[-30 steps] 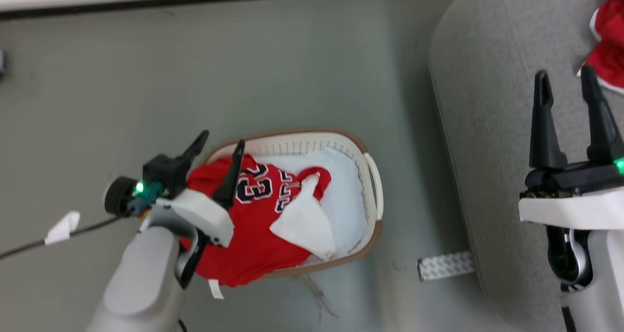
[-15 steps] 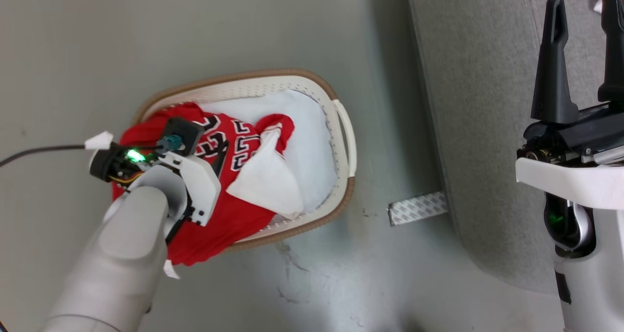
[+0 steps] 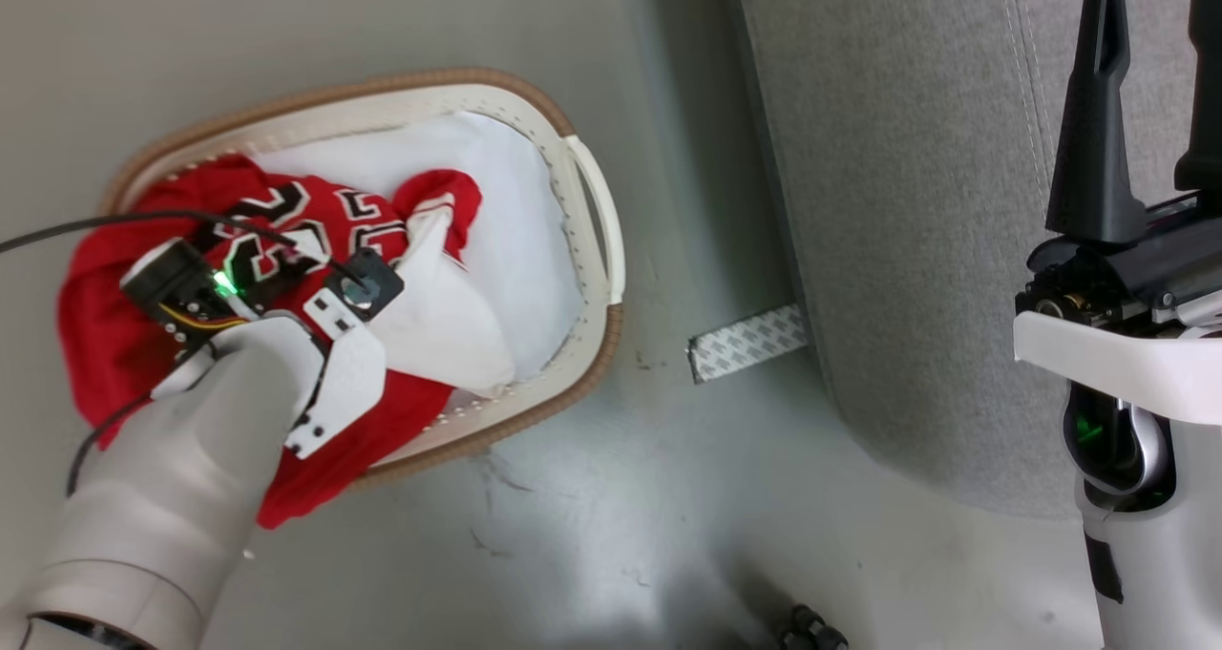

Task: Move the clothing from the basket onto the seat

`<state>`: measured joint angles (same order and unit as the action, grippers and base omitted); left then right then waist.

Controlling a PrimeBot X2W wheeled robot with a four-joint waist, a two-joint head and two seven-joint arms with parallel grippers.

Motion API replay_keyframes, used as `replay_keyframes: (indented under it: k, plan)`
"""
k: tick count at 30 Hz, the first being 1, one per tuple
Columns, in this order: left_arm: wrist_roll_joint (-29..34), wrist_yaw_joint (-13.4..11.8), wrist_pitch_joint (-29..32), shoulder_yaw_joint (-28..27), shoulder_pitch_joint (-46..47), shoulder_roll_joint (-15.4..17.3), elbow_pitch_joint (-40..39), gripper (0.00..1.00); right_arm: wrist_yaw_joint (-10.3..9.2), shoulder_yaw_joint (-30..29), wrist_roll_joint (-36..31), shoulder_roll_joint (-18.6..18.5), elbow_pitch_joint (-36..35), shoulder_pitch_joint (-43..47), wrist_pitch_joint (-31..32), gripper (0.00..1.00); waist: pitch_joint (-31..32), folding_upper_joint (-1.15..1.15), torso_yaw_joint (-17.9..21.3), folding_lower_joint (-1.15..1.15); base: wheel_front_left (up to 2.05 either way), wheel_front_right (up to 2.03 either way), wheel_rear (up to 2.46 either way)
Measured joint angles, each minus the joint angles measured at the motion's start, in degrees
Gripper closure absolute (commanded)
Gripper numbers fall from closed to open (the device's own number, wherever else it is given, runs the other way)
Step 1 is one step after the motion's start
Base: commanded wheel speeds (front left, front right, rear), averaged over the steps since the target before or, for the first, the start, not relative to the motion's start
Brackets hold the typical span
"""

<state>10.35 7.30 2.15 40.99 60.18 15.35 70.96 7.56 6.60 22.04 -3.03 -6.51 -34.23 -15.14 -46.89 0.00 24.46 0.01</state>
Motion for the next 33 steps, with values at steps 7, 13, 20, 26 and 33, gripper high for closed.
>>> replay_keyframes:
  k: [7, 13, 20, 26, 33]
  plan:
    - [0.6, 0.1, 5.2, 3.0, 1.0, 1.1, 1.8, 0.00, 0.00, 1.1, 2.4, 0.0, -0.1, -0.2, 0.0, 0.00, -3.0, 0.00, 2.2, 0.00, 0.00, 0.00, 0.00]
    - [-0.7, -0.1, 9.6, 6.2, 0.8, 1.0, 2.0, 0.00, 0.00, 1.0, 2.8, 0.0, 0.0, -0.4, 0.0, 0.00, -4.1, 0.00, 3.4, -0.01, 0.00, 0.00, 0.00]
    - [-3.1, 0.1, 6.3, 8.0, -0.1, 0.7, 2.2, 1.00, 0.00, 0.6, 2.8, 0.0, 0.7, -0.4, 0.0, 0.00, -3.2, 0.00, 3.0, -0.01, 0.00, 0.00, 0.00]
    - [-5.3, 0.0, 1.6, 7.1, -0.5, -0.9, 1.2, 1.00, 0.00, -0.2, 1.2, 0.0, 1.4, -0.3, 0.0, 0.00, -0.4, 0.00, 1.8, -0.01, 0.00, 0.00, 0.00]
    - [-10.2, 0.1, -3.1, 5.7, -1.8, -5.1, 0.6, 1.00, 0.00, -1.6, -2.2, 0.1, 3.2, 1.9, 0.0, 0.00, 5.5, 0.00, -0.8, -0.01, 0.00, 0.00, 0.00]
